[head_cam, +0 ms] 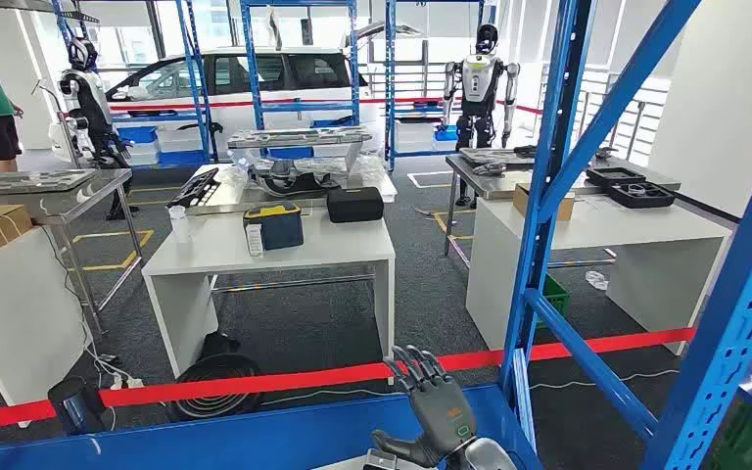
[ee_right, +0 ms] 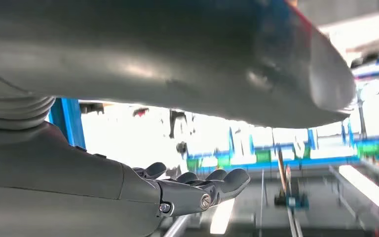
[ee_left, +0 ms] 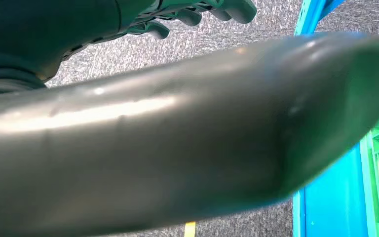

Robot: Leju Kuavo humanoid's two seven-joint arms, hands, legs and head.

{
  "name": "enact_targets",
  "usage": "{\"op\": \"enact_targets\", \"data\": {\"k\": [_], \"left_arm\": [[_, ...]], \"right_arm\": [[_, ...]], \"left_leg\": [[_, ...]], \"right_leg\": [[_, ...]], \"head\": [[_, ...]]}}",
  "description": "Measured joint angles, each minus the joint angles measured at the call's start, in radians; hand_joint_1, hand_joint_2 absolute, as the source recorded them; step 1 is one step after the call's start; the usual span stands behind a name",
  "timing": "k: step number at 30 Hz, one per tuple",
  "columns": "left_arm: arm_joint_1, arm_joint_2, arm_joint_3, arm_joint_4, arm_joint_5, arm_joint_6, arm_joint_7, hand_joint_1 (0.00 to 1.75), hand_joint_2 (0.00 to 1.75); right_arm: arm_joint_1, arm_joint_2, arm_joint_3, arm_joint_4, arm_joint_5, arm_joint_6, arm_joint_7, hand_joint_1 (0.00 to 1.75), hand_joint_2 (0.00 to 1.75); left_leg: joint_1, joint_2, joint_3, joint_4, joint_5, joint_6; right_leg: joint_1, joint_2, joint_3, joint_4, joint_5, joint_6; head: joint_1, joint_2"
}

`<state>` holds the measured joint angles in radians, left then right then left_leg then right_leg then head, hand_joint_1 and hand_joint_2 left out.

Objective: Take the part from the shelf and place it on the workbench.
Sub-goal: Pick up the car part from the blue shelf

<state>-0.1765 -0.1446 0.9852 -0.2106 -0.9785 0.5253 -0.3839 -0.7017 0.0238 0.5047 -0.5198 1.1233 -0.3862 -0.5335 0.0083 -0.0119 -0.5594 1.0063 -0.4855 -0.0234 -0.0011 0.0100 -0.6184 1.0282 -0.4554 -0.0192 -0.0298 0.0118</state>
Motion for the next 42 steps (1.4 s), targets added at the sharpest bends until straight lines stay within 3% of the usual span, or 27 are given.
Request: {"op": "enact_targets", "data": {"k": [14, 18, 25, 29, 42], "left_arm": [[0.0, -0.01, -0.014, 0.002, -0.012, 0.006, 0.02, 0.0, 0.0], [0.001, -0.011, -0.018, 0.002, -0.02, 0.014, 0.029, 0.0, 0.0], [0.012, -0.014, -0.018, 0.003, -0.021, 0.02, 0.031, 0.0, 0.0], [0.015, -0.014, -0.019, 0.003, -0.021, 0.02, 0.031, 0.0, 0.0], [0.019, -0.017, -0.025, 0.003, -0.023, 0.021, 0.04, 0.0, 0.0]], "right_arm": [[0.007, 0.022, 0.013, 0.041, 0.013, 0.066, -0.006, 0.0, 0.0], [0.025, 0.061, 0.063, 0.041, 0.048, 0.111, -0.049, 0.0, 0.0], [0.071, 0.089, 0.17, -0.036, 0.0, 0.181, -0.019, 0.0, 0.0], [0.077, 0.087, 0.22, -0.054, -0.013, 0.2, -0.017, 0.0, 1.75], [0.074, 0.072, 0.317, -0.052, -0.015, 0.234, 0.051, 0.0, 1.75]], "left_leg": [[0.0, 0.0, 0.0, 0.0, 0.0, 0.0], [0.0, 0.001, 0.001, 0.0, 0.0, -0.001], [0.001, 0.0, 0.001, 0.0, -0.001, -0.001], [0.0, 0.001, 0.001, 0.0, -0.001, -0.001], [0.0, 0.001, 0.001, 0.0, -0.001, -0.001]], "right_leg": [[0.0, 0.0, 0.0, 0.0, 0.0, 0.0], [0.001, 0.001, 0.0, 0.0, 0.0, 0.0], [0.001, 0.0, 0.001, 0.0, -0.001, -0.001], [0.001, 0.001, 0.001, 0.0, -0.001, -0.001], [0.001, 0.001, 0.001, 0.0, -0.001, -0.001]], "head": [[0.0, 0.0], [0.0, 0.0], [0.0, 0.0], [0.0, 0.0], [0.0, 0.0]]}}
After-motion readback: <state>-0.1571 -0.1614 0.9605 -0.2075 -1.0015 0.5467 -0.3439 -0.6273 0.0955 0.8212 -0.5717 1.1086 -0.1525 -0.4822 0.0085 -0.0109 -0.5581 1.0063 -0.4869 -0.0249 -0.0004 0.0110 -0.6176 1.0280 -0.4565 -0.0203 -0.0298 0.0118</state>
